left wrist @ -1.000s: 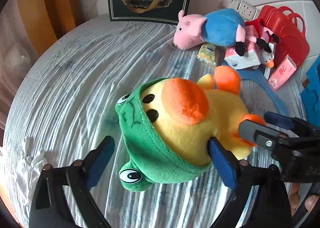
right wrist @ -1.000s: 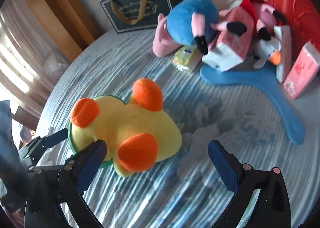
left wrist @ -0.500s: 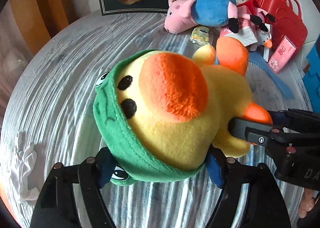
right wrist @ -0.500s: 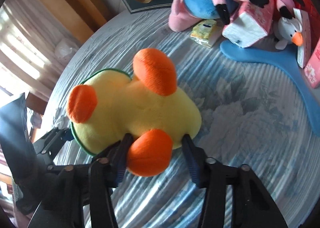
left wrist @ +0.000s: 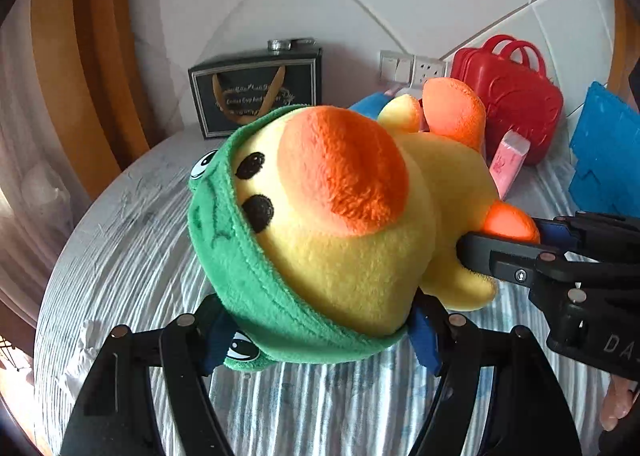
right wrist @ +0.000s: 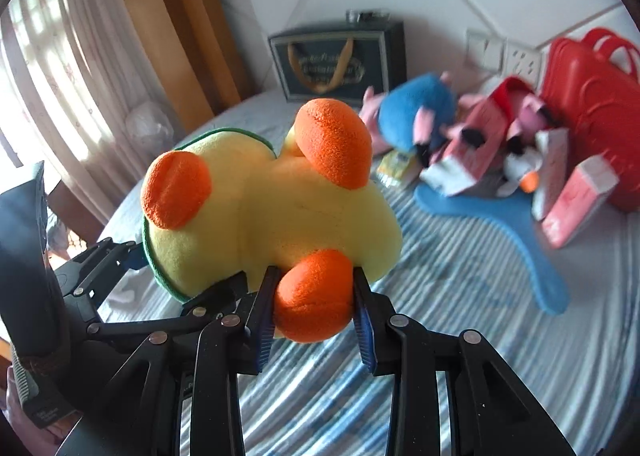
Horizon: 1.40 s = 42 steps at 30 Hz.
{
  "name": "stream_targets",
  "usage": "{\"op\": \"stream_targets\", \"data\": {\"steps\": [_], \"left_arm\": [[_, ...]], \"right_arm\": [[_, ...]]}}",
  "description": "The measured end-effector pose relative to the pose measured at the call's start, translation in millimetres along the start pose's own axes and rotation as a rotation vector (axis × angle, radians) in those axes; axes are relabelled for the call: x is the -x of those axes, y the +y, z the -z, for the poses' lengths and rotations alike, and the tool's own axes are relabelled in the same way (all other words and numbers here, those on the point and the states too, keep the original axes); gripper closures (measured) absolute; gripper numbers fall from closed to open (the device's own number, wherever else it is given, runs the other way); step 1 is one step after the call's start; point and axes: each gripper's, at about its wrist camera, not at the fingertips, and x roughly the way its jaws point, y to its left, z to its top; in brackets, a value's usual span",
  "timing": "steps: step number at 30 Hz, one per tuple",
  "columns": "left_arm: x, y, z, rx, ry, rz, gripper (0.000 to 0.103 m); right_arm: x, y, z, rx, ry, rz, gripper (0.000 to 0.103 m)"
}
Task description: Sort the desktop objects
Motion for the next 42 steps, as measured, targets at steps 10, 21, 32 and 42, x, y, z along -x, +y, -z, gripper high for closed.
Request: {"op": "stream_targets", "data": {"steps": [10,21,32,42], "left_arm": [[85,-101,-45,-0.123,-0.184,0.153,0.031],[178,-307,-76,-0.346,-0.376,0.438,0.031],[208,-497,-63,-0.523,-0.305,0.648,0.027],[213,-554,-39,-0.629,-0.272,0.61,0.022]], "right_arm": [[144,-28,5,-0.038,-0.216,0.158,0.07],[351,-123,67,-0.182,-0.445,0.472,0.07],[485,-237,153,-0.376,-0.482,0.724,0.07],[520,-278,199,-0.485,-0.485,0.768,0.07]]}}
